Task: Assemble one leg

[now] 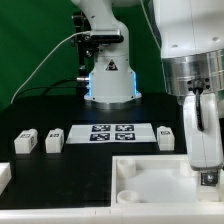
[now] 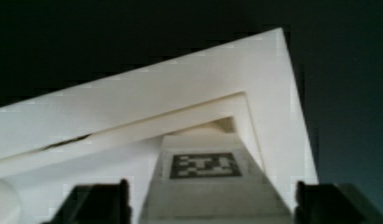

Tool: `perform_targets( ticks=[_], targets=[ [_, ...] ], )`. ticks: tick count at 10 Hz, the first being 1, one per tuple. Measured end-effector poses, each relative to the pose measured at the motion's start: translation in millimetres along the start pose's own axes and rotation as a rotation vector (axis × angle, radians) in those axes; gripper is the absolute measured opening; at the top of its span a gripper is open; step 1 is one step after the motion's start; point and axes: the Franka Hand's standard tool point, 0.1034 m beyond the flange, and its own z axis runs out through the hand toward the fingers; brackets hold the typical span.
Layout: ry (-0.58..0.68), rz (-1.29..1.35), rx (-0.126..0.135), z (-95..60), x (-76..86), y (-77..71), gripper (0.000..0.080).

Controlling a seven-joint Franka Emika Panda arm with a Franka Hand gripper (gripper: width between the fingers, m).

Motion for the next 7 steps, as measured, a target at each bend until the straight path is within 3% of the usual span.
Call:
perform_targets(
  ticks=[1,2,3,5,7],
  targets=[
    [0.001,-0.06,0.0,0.0,-0.2,0.2,0.0502],
    [0.004,-0.223,0.007,0.9,-3.7,2.8,0.0622],
    [0.009,-0.331,0.03,3.4,-4.7,5.2,0.0641],
    [0.018,-0.669,0.031,3.7,-1.5,9.2,0.0648],
    [0.031,-0.839,0.026,4.0,1.4,8.3,0.0649]
  ],
)
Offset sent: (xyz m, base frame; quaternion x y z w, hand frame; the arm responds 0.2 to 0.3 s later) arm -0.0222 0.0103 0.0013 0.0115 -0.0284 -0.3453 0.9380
